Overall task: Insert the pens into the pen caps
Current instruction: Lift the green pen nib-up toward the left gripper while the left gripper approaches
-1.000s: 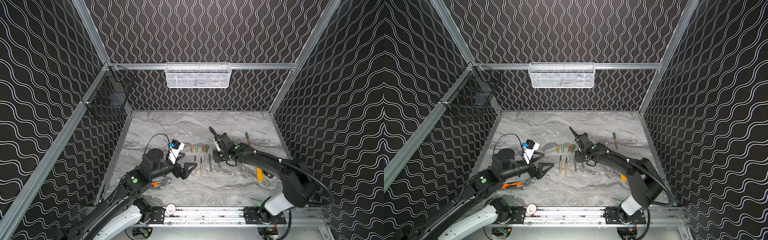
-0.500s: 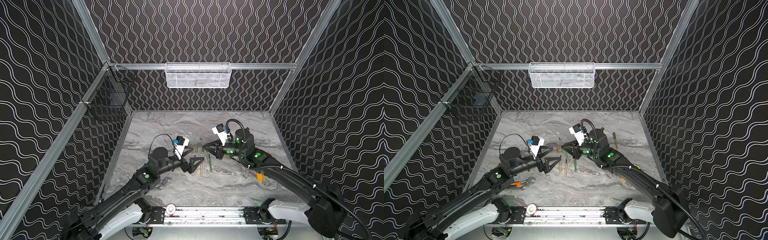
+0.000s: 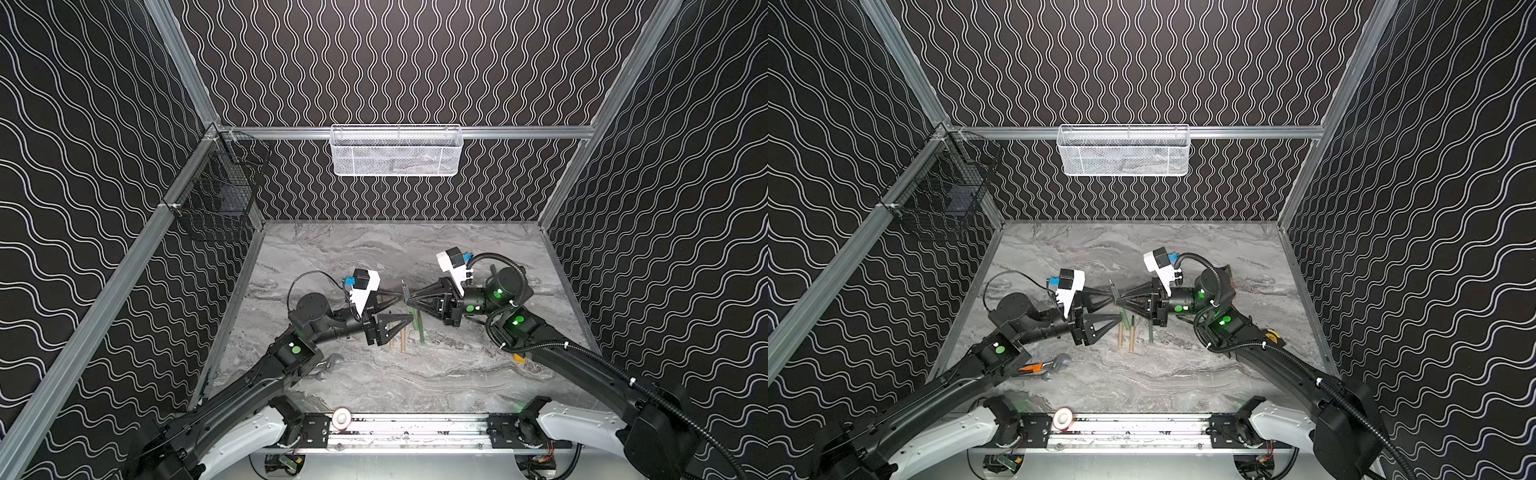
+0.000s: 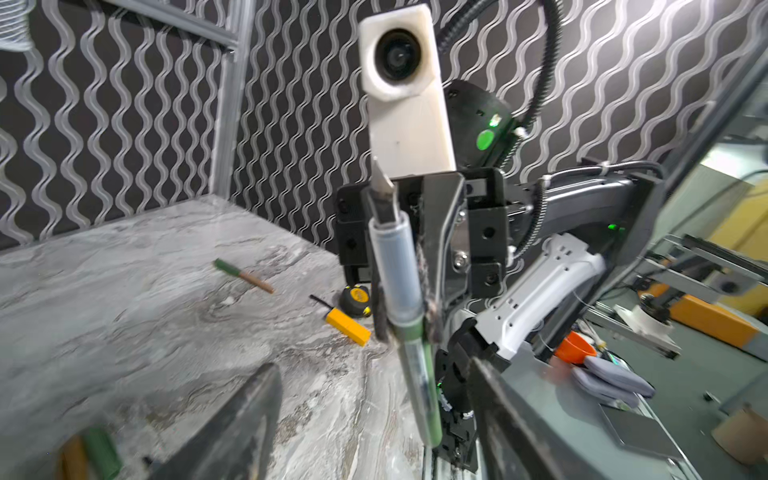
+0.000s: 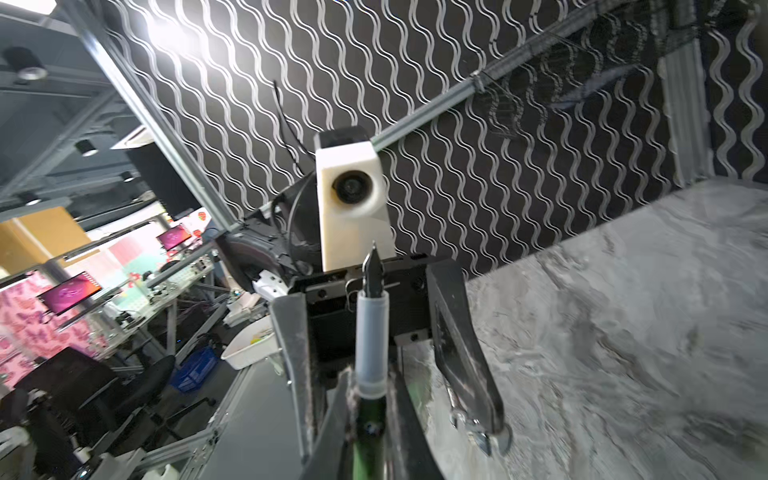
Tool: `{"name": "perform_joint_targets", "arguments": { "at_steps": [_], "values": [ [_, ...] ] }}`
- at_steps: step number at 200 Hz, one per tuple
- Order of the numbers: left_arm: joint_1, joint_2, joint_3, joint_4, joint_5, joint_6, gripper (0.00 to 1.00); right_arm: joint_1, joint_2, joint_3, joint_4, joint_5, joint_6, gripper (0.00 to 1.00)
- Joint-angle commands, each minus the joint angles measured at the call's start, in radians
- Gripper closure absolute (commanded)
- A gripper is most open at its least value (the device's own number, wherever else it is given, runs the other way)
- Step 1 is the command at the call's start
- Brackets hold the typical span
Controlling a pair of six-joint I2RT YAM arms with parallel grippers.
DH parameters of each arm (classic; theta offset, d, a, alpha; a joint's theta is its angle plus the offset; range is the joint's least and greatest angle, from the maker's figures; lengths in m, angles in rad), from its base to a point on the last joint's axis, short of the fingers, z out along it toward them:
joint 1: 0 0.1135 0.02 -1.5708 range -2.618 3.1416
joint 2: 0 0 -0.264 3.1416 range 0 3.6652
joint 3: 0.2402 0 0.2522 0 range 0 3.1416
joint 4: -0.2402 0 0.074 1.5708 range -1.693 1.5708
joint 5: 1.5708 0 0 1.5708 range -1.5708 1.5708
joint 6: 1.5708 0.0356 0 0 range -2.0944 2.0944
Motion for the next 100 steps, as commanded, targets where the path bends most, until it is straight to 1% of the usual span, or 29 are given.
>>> {"name": "perform_joint_targets", "arguments": {
  "at_steps": [1, 31, 61, 82, 100],
  "values": [
    [0.000, 0.016, 0.019, 0.080, 0.070, -0.020, 0.35, 0.001, 0.010, -0.010, 0.208, -0.041, 0.104, 0.91],
    [0.001, 0.030, 0.035, 0.116, 0.090, -0.029, 0.42, 0.001, 0.052, -0.016, 0.383, -0.073, 0.211, 0.91],
    [0.002, 0.065, 0.054, 0.151, 0.142, -0.042, 0.54, 0.002, 0.094, -0.039, 0.603, -0.071, 0.327, 0.91],
    [0.002, 0.080, 0.060, 0.158, 0.160, -0.047, 0.65, 0.003, 0.127, -0.026, 0.664, -0.080, 0.367, 0.91],
    [0.002, 0.089, 0.077, 0.135, 0.182, -0.033, 0.75, 0.003, 0.135, -0.019, 0.666, -0.079, 0.364, 0.91]
  ]
}}
